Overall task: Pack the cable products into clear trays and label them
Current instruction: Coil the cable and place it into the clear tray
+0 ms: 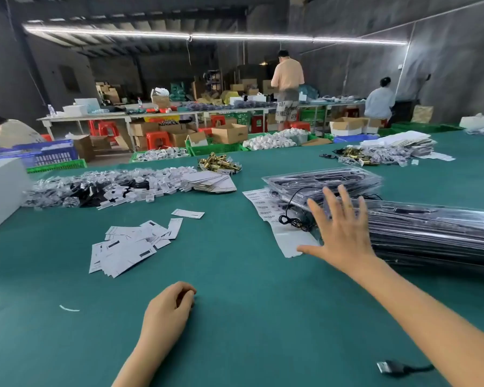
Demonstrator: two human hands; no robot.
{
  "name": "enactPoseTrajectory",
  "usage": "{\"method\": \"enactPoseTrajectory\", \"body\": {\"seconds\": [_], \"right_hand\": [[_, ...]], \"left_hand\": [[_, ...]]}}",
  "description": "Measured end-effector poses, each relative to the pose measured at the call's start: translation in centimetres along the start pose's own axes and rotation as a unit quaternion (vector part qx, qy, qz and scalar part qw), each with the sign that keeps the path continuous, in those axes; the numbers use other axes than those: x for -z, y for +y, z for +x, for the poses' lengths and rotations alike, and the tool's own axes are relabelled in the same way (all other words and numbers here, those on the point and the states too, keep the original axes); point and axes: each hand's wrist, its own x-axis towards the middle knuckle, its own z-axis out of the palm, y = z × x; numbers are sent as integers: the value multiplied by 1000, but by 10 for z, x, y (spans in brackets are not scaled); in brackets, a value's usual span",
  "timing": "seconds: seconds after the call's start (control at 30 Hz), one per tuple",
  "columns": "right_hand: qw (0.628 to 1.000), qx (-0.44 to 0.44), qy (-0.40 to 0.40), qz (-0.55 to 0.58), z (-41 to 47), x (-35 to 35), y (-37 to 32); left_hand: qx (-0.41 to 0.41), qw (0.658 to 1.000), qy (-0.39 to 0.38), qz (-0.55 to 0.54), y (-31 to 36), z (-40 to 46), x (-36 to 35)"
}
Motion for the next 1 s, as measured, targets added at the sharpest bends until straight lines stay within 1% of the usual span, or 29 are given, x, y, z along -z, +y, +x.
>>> {"method": "enactPoseTrajectory", "body": {"seconds": [0.03, 0.07, 0.1, 0.13, 0.2, 0.23, 0.33, 0.4, 0.53, 0.63, 0.73, 0.87, 1.0], "right_hand": [[994, -59, -83, -47, 5, 1, 15], [983, -102, -136, -67, 5, 5, 26], [973, -131, -172, -81, 4, 3, 42], [963, -157, -210, -66, 0, 2, 57], [952, -154, -264, -34, -12, -4, 65], [951, -149, -270, -36, -19, -7, 64], [958, -139, -241, -69, -31, -9, 59], [963, -123, -231, -64, -34, -5, 57], [968, -89, -227, -56, -35, 17, 58], [969, -86, -227, -54, -35, 40, 46], [978, -84, -188, -41, -33, 64, 30], [991, -72, -114, -16, -27, 103, 9], [995, -53, -63, -54, -20, 131, -22]], "left_hand": [[-5, 1000, 5, -2, -3, 2, -1], [2, 1000, 9, -3, 0, 1, 1], [-1, 1000, 9, -4, -2, 1, 0], [3, 1000, 5, -4, 0, -1, 1], [-1, 1000, 4, -6, 1, -1, 0], [-5, 1000, 5, -4, 0, -1, 0], [-9, 1000, 4, 3, 0, -2, 1], [-11, 1000, 3, 2, 1, -3, 1], [-12, 1000, 3, 6, 2, -4, 2], [-14, 1000, 4, 3, 3, -4, 2], [-16, 1000, 2, 9, 3, -5, 2], [-17, 1000, 0, 6, 4, -5, 3], [-18, 1000, -1, 8, 4, -5, 3]]}}
